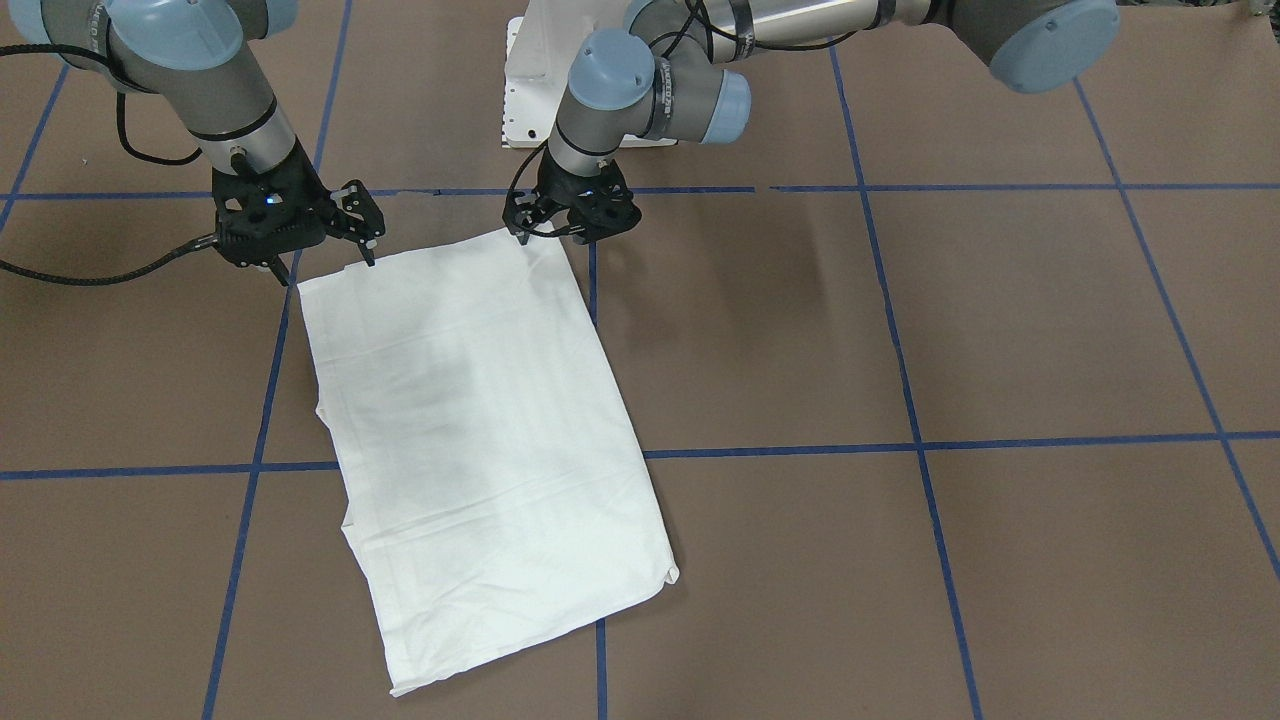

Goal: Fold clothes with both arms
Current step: 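Hold the left gripper at the shirt's nearest edge, right gripper beside it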

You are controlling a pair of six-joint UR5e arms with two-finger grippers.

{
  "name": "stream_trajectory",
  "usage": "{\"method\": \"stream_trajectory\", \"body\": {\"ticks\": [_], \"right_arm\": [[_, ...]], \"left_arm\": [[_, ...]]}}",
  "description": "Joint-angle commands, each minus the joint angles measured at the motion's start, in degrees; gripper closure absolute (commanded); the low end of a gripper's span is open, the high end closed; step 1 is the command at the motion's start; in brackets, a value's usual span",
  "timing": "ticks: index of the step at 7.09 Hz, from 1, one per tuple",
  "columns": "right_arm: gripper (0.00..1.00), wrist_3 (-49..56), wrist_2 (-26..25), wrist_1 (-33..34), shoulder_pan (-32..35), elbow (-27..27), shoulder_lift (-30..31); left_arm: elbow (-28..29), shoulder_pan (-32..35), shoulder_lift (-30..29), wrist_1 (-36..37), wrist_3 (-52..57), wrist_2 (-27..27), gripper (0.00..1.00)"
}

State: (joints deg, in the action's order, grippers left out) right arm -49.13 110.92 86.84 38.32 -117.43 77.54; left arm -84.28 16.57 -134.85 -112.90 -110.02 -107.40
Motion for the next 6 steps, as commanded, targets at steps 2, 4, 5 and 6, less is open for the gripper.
{"method": "stream_trajectory", "body": {"ticks": [2,4,5,6], "right_arm": [[0.00,0.00,0.00,0.00,0.09,0.01,0.24],[0.00,0.00,0.00,0.00,0.09,0.01,0.42],[0.00,0.00,-0.09,0.00,0.09,0.09,0.42],[0.00,0.00,-0.09,0.00,0.09,0.18,0.42]], "left_arm": [[0.79,-0.58,-0.76,-1.35,0.07,0.00,0.49],[0.70,-0.49,-1.03,-1.27,0.33,0.00,0.77],[0.70,-0.49,-1.11,-1.35,0.68,1.39,0.78],[0.70,-0.40,-1.03,-1.53,0.95,2.54,0.75]]}}
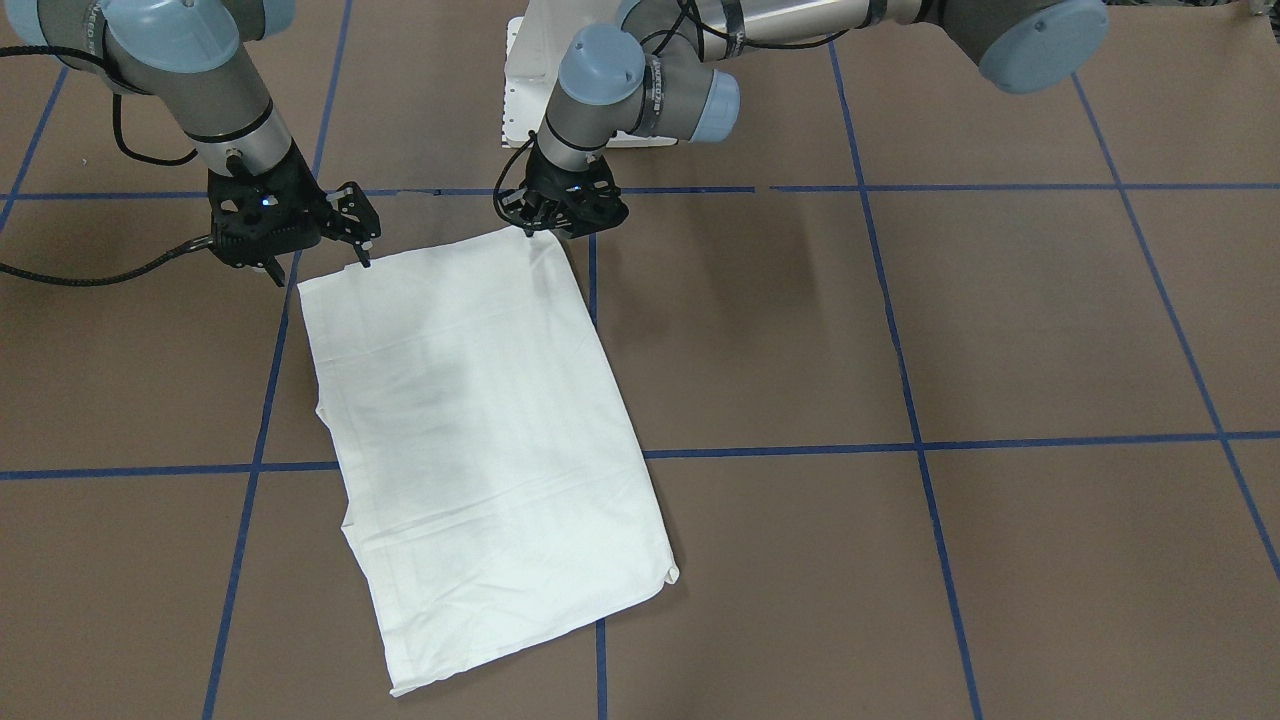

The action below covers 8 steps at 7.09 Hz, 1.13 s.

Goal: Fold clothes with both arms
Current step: 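Hold the left gripper at the shirt's nearest edge, right gripper beside it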

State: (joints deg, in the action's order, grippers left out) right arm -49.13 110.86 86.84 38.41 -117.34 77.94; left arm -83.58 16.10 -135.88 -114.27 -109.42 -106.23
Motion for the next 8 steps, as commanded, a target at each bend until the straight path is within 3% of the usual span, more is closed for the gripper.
{"method": "stream_trajectory", "body": {"ticks": [1,2,4,6,7,8], "right_arm": [[0.00,0.00,-0.03,0.00,0.09,0.09,0.02],[0.00,0.00,-0.03,0.00,0.18,0.09,0.02],[0.00,0.00,-0.03,0.00,0.18,0.18,-0.07],[0.00,0.00,-0.03,0.00,0.18,0.18,-0.15],[0.00,0.00,-0.12,0.00,0.18,0.18,-0.15],[0.00,0.00,-0.03,0.00,0.18,0.27,-0.15]], "left_arm": [[0.00,0.07,0.00,-0.25,0.35,1.46,0.64],[-0.09,0.16,0.00,-0.16,0.27,1.46,0.63],[-0.09,0.33,0.35,0.02,0.27,1.46,0.52],[-0.27,0.33,0.44,0.37,0.26,1.38,0.52],[-0.44,0.33,0.44,0.46,0.26,1.38,0.53],[-0.44,0.33,0.44,0.46,0.18,1.38,0.65]]}}
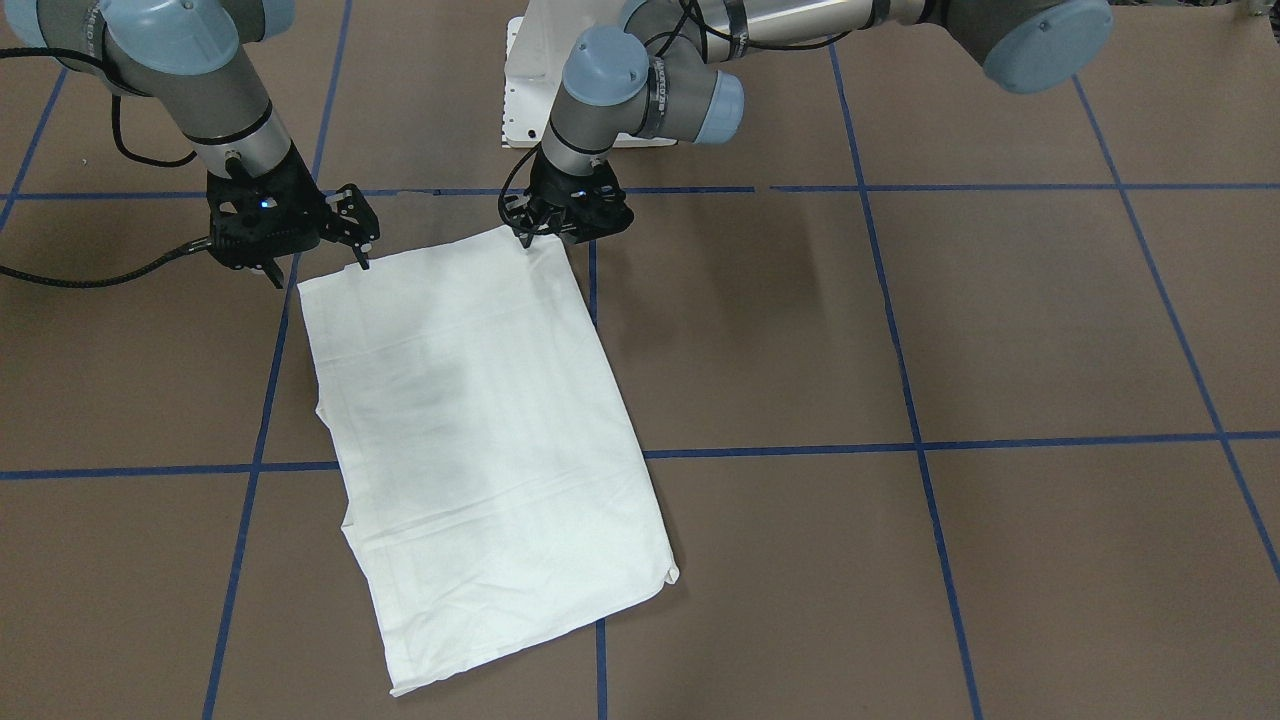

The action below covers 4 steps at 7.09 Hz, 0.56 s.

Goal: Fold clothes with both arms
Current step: 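Hold the left gripper at the shirt's nearest edge, right gripper beside it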

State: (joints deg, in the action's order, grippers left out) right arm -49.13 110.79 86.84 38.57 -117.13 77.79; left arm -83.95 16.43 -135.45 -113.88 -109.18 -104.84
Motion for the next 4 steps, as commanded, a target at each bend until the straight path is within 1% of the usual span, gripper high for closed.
{"method": "stream_trajectory", "body": {"ticks": [1,3,4], "right_arm": [[0.00,0.00,0.04,0.00,0.01,0.06,0.00],[0.00,-1.40,0.04,0.00,-0.16,0.15,-0.26],[0.00,-4.02,0.21,0.00,-0.42,0.15,-0.53]], "left_arm": [[-0.16,0.01,0.01,0.15,-0.15,-0.01,1.00],[-0.34,0.70,0.09,0.33,0.02,-0.53,1.00],[-2.60,1.06,1.23,3.02,0.11,-0.62,1.00]]}}
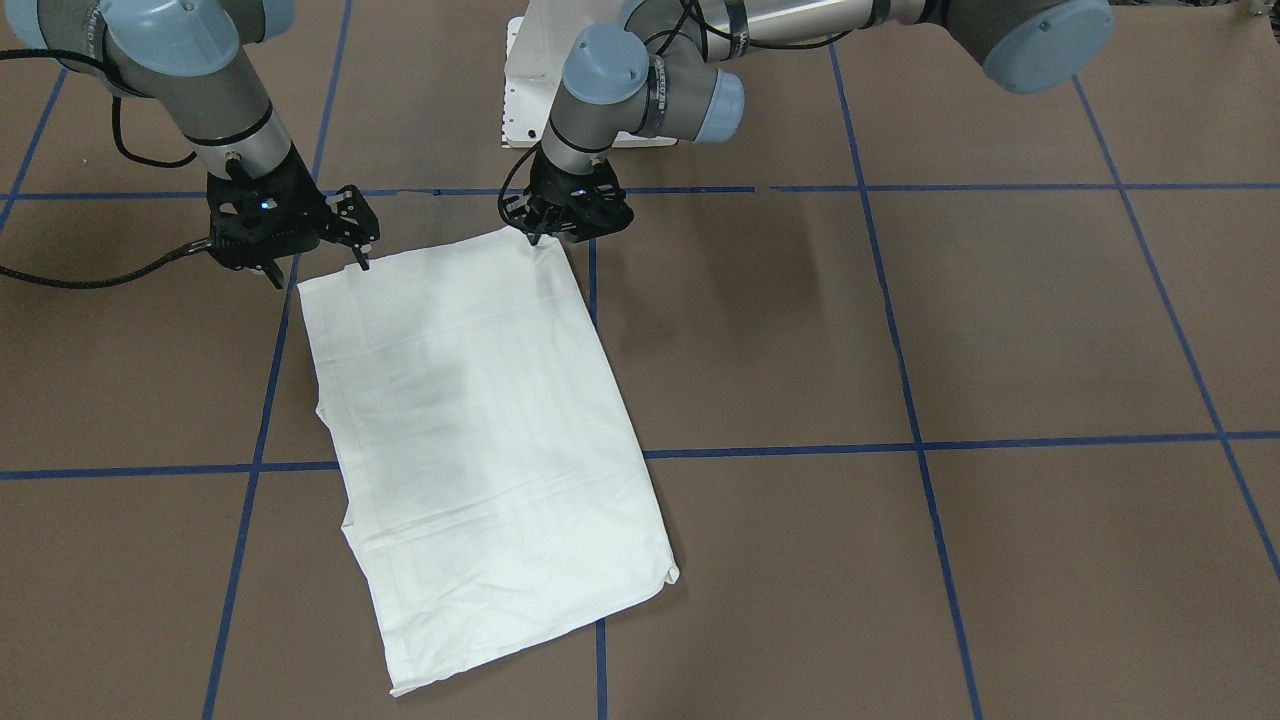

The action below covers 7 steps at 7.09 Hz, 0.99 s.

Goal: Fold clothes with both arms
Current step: 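Move the right gripper to the shirt's nearest corner beside the left gripper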

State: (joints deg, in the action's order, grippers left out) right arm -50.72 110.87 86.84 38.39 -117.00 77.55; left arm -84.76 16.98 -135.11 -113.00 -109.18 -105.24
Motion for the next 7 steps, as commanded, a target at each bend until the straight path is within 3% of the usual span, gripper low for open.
{"method": "stream_trajectory", "body": {"ticks": [1,3,7], "right_arm": [[0.00,-6.11,0.23,-0.09,-1.46,0.02,-0.38],[0.00,-17.07,0.05,-0.18,-6.28,-0.16,-2.12],[0.00,-42.21,-3.71,-0.09,-15.26,3.60,-6.70]], "left_arm": [[-6.51,0.86,2.99,6.69,0.19,-1.88,1.00],[-11.38,1.56,5.64,12.26,3.52,-2.95,1.00],[-11.39,2.97,6.09,12.28,4.32,-2.95,1.00]]}}
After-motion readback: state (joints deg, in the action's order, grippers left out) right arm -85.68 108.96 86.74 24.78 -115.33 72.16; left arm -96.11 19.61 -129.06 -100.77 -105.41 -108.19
